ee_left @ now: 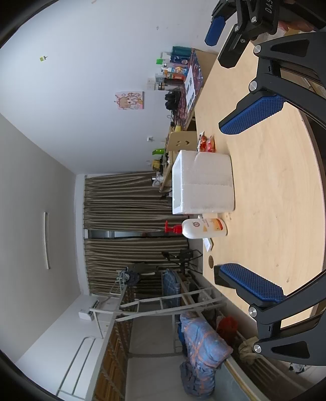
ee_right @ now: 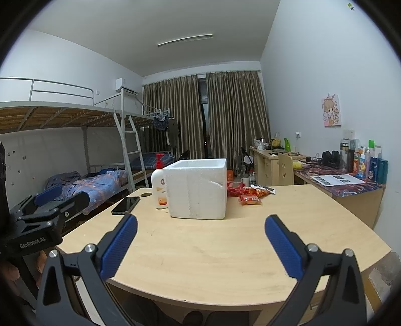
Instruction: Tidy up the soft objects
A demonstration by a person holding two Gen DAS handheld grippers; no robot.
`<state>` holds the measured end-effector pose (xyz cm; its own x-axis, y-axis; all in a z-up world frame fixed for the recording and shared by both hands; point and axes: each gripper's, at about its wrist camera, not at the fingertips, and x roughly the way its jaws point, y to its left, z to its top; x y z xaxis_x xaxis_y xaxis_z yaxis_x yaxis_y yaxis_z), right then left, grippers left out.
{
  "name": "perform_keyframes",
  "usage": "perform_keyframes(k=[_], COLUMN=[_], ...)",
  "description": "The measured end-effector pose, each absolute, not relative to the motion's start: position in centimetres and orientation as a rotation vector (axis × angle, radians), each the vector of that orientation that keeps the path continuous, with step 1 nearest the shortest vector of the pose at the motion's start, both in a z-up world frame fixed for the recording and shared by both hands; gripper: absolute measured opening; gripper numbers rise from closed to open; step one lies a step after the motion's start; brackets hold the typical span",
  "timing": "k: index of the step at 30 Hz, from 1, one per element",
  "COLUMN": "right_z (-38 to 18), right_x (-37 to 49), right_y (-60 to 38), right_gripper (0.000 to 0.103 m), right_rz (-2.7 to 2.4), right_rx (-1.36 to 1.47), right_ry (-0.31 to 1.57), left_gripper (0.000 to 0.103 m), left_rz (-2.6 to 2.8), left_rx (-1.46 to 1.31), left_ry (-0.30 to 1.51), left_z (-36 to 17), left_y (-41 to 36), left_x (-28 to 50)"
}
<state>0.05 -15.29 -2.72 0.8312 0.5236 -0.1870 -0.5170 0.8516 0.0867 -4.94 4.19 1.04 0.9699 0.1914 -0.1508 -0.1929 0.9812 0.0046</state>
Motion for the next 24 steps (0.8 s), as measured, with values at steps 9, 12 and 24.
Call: perform_keyframes(k=[9,12,24], right_z=[-2.91,-2.92,-3.09], right_x=[0.04,0.04,0.02], right_y=[-15.07,-15.06,-14.98], right_gripper=[0.103,0.103,0.103], right_rz=[0.557,0.555,0.566], right_rx=[0.021,0.021,0.026], right_ry=[0.214,0.215,0.224], left_gripper=[0.103,0.103,0.103], left_rz=[0.192,0.193,0.189], left_rx=[-0.004,-0.004,-0.006], left_ry=[0.16,0.164,0.166], left_z=[1.0,0.99,0.94], left_y=[4.07,4.06,4.11], left_x=[-4.83,-4.74,-4.59])
